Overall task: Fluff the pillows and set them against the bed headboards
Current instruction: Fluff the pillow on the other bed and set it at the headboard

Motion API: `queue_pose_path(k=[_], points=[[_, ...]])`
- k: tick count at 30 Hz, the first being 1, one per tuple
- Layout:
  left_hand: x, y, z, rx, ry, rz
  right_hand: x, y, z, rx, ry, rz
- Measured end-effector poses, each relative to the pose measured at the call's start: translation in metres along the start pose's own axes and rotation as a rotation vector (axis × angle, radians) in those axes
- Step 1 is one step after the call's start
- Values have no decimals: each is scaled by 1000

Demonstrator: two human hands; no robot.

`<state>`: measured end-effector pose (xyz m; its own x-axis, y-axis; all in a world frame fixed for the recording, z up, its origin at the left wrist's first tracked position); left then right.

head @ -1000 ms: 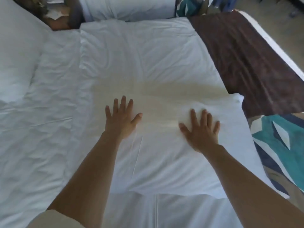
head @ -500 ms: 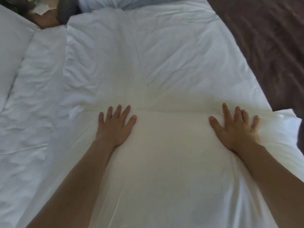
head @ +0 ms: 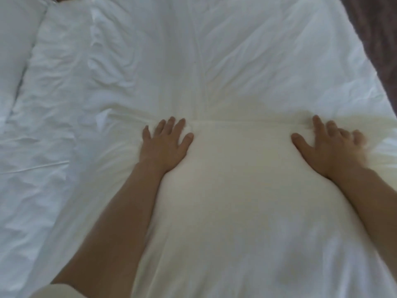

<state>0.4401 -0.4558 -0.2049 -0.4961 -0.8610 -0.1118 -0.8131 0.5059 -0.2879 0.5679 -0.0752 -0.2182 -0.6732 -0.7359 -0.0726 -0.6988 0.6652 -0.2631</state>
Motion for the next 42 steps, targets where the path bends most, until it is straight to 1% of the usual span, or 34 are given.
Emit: queue_pose_path(k=[3,6,8,11,14,17,24,27,28,30,32,34,37,39,40,42], points=[[-13,-46,-7,1,-11,0,-9,-35,-11,41,-15,-31],[-27,-93,-27,-22,5,10,-18,-77,-34,19,-37,-72],[-35,-120,-38,-36,-22,5,-27,-102,-53,20,-44,-69],[-44,-164,-58,-80,6,-11,-40,-144,-86,26,-55,-73],[-54,-204,-74,-91,-31,14,-59,-186,-112,32,-58,-60],[-66,-251,-94,-192,-27,47,-78,-230,-131,3,-57,-40],[-83,-335,-123,-321,-42,125,-112,-332,-161,-77,5,-19],[-88,-372,-134,-315,10,81,-124,-381,-167,-124,46,10],[-91,-381,-139,-339,38,74,-128,-394,-167,-128,51,17],[-104,-397,-160,-441,103,123,-138,-424,-167,-142,61,41],[-118,-401,-182,-522,110,214,-150,-453,-167,-163,87,72],[-133,-396,-198,-492,75,292,-159,-481,-163,-196,106,104],[-154,-393,-196,-355,102,397,-169,-524,-153,-215,107,145],[-156,-398,-188,-267,113,417,-174,-538,-151,-225,115,144],[-154,-403,-184,-243,129,426,-175,-539,-154,-234,115,134],[-153,-418,-174,-253,213,491,-172,-531,-166,-260,120,92]])
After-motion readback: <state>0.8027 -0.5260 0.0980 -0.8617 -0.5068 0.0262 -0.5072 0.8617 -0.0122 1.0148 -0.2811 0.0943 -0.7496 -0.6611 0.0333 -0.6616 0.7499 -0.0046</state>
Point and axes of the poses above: each hand's wrist, its own y-axis towards the middle knuckle, its own z-axis out of the palm, x = y × z, the point moved 6 cm from there along y, towards the middle knuckle, and after that the axes turned 15 degrees about z, right-handed, at the moved point
